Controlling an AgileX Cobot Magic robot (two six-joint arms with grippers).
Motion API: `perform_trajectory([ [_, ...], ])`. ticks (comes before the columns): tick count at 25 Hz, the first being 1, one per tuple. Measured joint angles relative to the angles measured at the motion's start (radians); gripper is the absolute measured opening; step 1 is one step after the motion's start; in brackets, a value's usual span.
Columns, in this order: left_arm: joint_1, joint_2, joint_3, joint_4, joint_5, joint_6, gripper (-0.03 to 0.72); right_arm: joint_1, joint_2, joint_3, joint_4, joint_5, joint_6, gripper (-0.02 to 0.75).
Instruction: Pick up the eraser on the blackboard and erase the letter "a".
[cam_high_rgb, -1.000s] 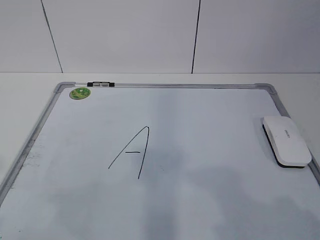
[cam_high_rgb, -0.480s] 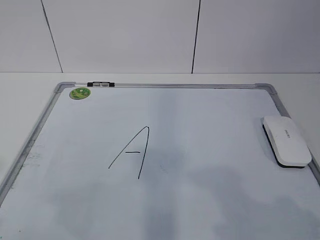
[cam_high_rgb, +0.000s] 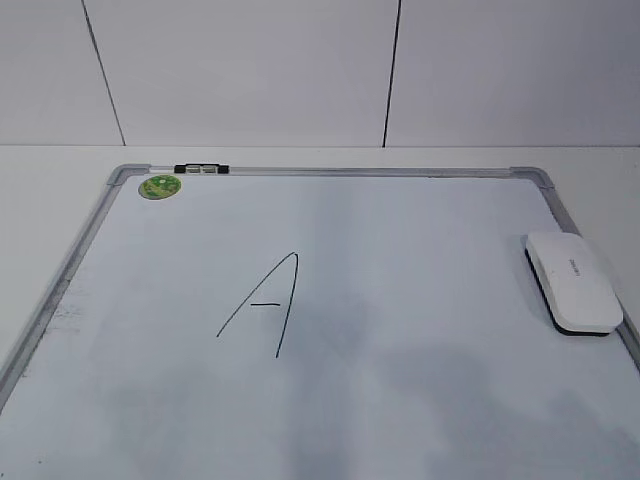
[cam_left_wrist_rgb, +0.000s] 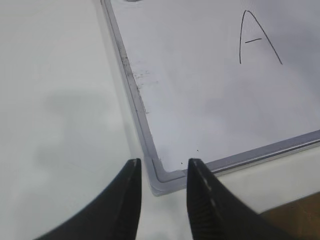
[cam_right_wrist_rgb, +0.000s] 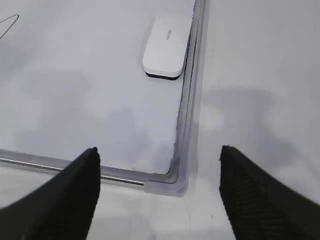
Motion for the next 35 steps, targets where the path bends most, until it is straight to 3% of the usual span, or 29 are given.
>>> perform_trajectory([
  [25,0.0,-0.096,0.0,0.0,0.002,0.0,0.235,-0.004,-0.046,0.0,-0.001,0.0,0.0,0.593],
  [35,0.079,-0.096,0.0,-0.008,0.002,0.0,0.235,-0.058,-0.046,0.0,-0.001,0.0,0.0,0.593],
])
